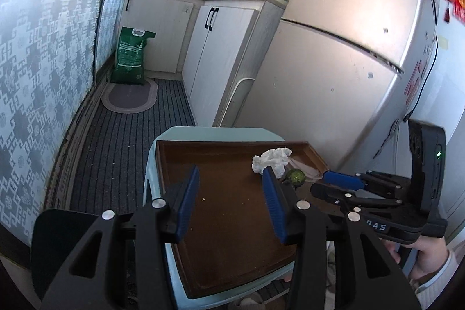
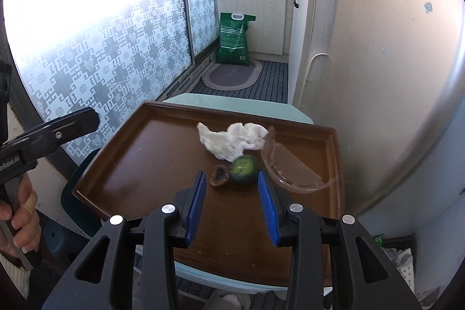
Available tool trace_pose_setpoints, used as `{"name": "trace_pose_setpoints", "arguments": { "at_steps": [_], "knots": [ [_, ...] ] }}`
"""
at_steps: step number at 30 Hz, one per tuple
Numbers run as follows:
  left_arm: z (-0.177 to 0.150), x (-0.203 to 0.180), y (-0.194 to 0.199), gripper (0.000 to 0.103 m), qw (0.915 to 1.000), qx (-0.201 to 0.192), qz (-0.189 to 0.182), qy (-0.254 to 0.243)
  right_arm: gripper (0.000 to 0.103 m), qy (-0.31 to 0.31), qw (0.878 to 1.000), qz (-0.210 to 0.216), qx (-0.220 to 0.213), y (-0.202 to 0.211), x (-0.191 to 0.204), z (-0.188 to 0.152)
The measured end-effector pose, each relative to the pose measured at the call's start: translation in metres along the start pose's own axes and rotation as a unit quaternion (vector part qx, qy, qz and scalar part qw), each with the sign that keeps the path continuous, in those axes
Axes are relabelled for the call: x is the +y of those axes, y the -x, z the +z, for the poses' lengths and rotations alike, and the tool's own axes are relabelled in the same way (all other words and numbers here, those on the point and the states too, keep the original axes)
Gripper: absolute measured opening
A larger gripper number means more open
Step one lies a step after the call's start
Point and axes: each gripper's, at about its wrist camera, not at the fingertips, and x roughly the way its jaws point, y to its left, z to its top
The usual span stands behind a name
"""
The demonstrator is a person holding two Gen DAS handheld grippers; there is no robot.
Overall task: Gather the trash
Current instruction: 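Move both tools back over the tray, then grasp the white crumpled tissue with the left tool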
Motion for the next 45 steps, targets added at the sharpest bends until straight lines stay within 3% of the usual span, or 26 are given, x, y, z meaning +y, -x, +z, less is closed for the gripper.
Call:
{"name": "trace_pose_setpoints", "arguments": {
  "at_steps": [6,18,25,27,30,31,34,45],
  "knots": [
    [0.014,-0.007,-0.033,0.047,0.9989,0.046,-0.010,-0.007,0.037,-0.026,0.997,0.069,0.028,-0.013,-0.006,-0.010],
    [0.021,-0.013,-0.101,0.047,0.9902,0.134,-0.040,-0.002,0.037,-0.021,0.999,0.017,0.031,-0.021,-0.022,-0.014],
    [0.029,-0.013,-0.115,0.047,0.9871,0.153,-0.044,0.017,0.037,-0.013,0.999,0.022,0.028,-0.029,-0.021,-0.010],
    [0.029,-0.014,-0.119,0.041,0.9852,0.167,-0.031,0.023,0.037,-0.006,0.999,0.017,0.029,-0.031,-0.017,-0.010],
    [0.028,-0.014,-0.126,0.024,0.9834,0.177,-0.025,0.032,0.037,0.004,1.000,0.008,0.028,-0.034,-0.014,-0.008],
    [0.027,-0.013,-0.127,0.015,0.9831,0.177,-0.028,0.037,0.037,0.006,1.000,0.005,0.027,-0.035,-0.013,-0.008],
    [0.027,-0.008,-0.122,0.009,0.9853,0.159,-0.034,0.054,0.037,0.016,1.000,-0.004,0.024,-0.037,-0.008,-0.007],
    [0.026,0.003,-0.066,0.008,0.9898,0.079,-0.061,0.101,0.037,0.004,1.000,-0.008,0.020,-0.045,-0.007,0.001]
  ]
}}
